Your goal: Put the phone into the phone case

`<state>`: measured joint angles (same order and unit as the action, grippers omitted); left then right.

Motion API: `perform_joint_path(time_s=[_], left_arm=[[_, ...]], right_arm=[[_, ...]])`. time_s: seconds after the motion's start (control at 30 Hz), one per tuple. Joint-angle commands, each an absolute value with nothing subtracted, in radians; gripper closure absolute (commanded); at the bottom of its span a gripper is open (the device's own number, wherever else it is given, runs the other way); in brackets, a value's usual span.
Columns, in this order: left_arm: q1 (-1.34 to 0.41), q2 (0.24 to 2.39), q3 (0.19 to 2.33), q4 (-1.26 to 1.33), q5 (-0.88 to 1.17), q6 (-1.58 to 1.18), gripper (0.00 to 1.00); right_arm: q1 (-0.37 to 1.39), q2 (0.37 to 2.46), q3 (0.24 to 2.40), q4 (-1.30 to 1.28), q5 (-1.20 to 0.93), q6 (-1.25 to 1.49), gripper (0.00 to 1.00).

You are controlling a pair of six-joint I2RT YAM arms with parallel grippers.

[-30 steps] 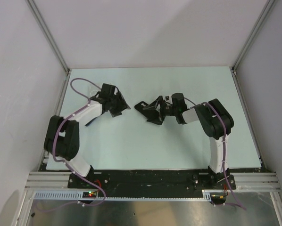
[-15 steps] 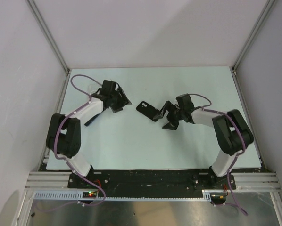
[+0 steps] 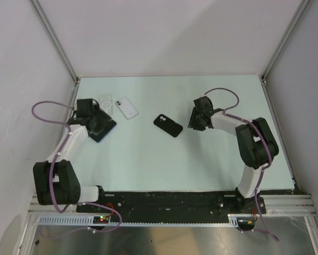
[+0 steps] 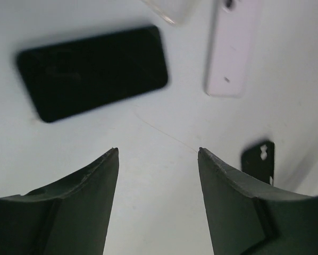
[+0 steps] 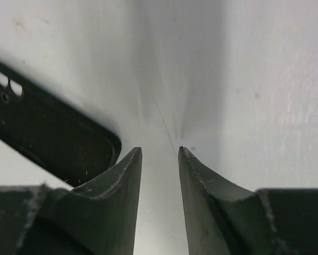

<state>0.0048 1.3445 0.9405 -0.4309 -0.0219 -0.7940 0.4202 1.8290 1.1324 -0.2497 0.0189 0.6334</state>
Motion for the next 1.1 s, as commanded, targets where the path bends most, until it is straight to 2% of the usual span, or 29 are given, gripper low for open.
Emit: perform_joint_path(time_s=[0.0,0.17,0.47,0.63,0.87,1.0,1.07], left_arm=[[0.117,1.301,0.935,-0.499,-0.084,-0.73,0.34],[0.18,1.34,0.949,-0.508,-0.083,-0.717,0.35],[0.175,1.41,1.014,-0.508,-0.02,-0.692,0.36],[0.176,1.414,1.011,-0.512,-0.071,-0.671,0.34],[0.208,1.537,1.062,-0.522,-0.124,-0.646,0.21],[0.225,1.64,1.15,-0.525,-0.122,-0.672,0.23],[0.226,1.685,1.198,-0.527,-0.126,-0.706,0.27]], right_arm=[[0.431,1.893,1.251,-0.294,0.175,0.553,0.64],[0.435,1.975,1.334,-0.331,0.217,0.527,0.66],[0.508,2.053,1.389,-0.355,0.148,0.521,0.69],[0.567,2.044,1.393,-0.369,0.116,0.547,0.71],[0.592,2.005,1.372,-0.349,0.037,0.546,0.72],[0.586,1.95,1.341,-0.331,0.025,0.527,0.73],[0.575,1.916,1.315,-0.311,0.015,0.528,0.74]])
